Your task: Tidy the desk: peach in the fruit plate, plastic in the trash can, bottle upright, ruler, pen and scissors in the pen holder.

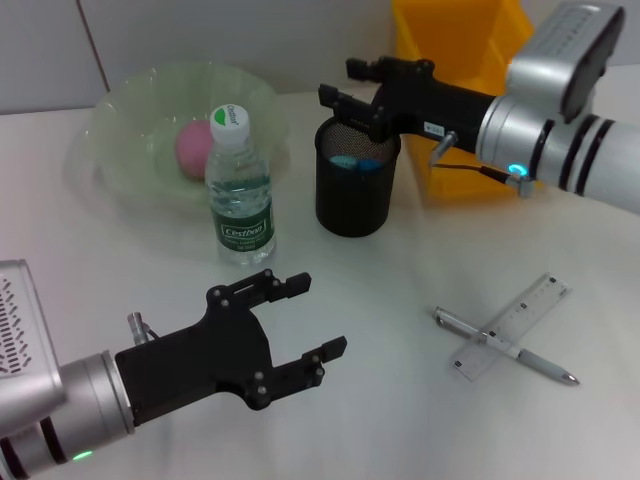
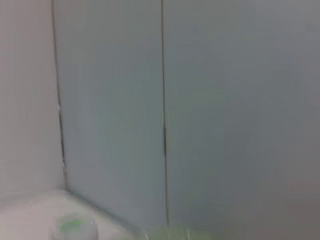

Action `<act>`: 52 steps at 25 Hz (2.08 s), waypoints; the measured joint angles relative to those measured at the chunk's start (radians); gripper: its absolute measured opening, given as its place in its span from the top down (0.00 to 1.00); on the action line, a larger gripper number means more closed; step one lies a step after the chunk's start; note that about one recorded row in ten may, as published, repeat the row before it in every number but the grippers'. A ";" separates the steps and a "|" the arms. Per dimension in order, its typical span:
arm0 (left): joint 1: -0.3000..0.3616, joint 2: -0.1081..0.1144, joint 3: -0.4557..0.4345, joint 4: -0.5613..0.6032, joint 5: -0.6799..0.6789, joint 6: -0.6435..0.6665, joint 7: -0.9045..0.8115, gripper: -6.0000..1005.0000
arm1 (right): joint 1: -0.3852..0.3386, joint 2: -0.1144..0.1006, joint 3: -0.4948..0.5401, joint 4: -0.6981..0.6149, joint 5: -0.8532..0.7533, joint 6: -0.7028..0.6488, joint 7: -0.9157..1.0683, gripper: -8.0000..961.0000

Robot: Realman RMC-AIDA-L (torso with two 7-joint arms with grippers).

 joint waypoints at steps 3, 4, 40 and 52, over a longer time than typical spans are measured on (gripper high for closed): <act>0.002 0.000 -0.001 0.000 0.000 0.006 0.000 0.29 | -0.057 -0.004 0.001 -0.054 0.088 -0.119 0.025 0.57; 0.004 0.001 -0.003 0.000 0.000 0.010 0.000 0.29 | -0.085 -0.005 -0.002 -0.088 0.120 -0.166 0.055 0.51; -0.059 0.000 -0.212 -0.255 0.000 0.145 0.027 0.29 | -0.268 -0.092 -0.221 -1.504 -0.811 -0.954 0.816 0.13; -0.052 -0.006 -0.232 -0.328 -0.053 0.153 0.053 0.29 | -0.305 -0.007 -0.613 -1.466 -1.112 -0.787 0.604 0.13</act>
